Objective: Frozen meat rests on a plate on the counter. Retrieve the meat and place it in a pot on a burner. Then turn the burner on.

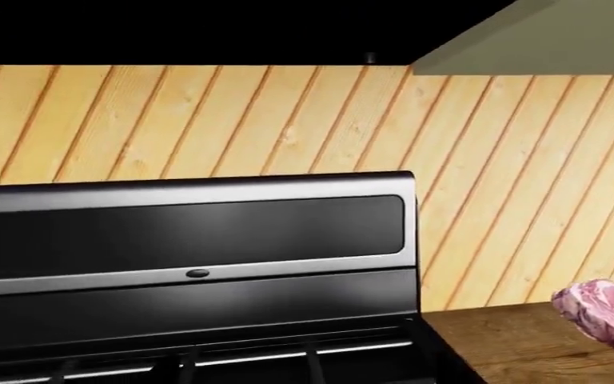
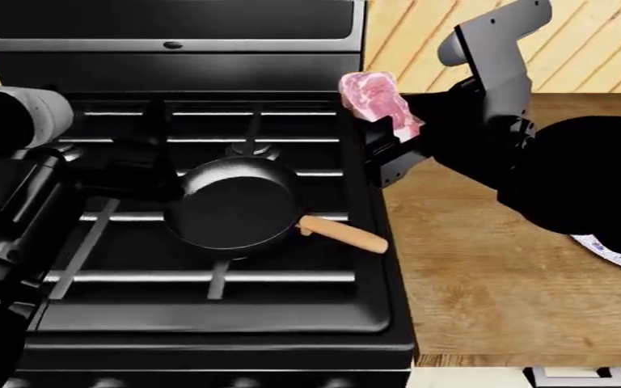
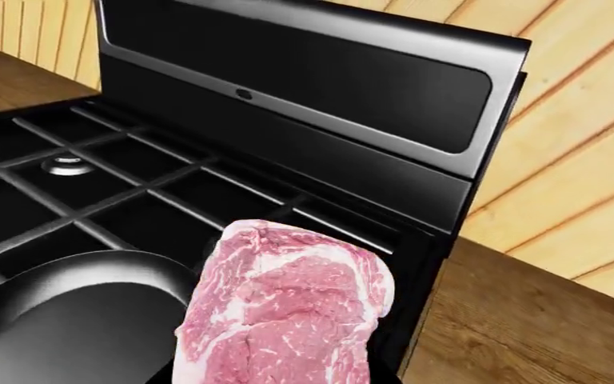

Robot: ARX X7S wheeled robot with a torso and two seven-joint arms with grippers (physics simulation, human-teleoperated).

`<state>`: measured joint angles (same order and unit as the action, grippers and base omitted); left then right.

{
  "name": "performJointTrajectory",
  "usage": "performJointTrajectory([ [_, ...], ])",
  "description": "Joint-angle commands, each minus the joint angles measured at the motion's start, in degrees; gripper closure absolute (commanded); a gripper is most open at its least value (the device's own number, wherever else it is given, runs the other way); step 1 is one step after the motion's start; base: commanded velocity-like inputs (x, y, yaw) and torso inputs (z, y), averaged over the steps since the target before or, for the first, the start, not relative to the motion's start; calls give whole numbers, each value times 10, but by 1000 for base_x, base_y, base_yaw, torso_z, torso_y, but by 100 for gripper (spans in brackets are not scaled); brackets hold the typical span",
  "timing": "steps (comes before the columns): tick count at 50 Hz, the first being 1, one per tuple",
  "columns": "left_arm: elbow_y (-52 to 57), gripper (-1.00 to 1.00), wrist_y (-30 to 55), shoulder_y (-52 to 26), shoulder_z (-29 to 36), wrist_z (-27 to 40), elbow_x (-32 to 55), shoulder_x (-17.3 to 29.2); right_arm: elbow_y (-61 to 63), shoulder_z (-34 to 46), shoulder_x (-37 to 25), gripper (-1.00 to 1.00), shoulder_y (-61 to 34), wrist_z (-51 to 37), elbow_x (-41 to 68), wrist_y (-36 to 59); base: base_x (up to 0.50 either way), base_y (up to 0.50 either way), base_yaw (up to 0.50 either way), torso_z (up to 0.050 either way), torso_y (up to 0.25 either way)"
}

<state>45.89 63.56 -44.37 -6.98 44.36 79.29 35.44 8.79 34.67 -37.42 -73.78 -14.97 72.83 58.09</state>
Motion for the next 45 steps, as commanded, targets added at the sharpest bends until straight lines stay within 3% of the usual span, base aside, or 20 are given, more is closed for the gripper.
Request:
performJointTrajectory([
  [1, 3, -100, -4, 3, -3, 4, 7, 5, 6, 0, 1, 100, -2, 5, -7, 1, 0, 500, 0, 0, 0],
  [30, 4, -100, -17, 18, -6, -3, -1, 15, -5, 11, 10, 100, -3, 7, -13, 0, -1, 500, 0, 0, 0],
  [45, -2, -100, -32, 37, -4, -28, -29, 12, -49, 28, 20, 100, -23, -15, -12, 37, 0, 0, 0, 0, 0],
])
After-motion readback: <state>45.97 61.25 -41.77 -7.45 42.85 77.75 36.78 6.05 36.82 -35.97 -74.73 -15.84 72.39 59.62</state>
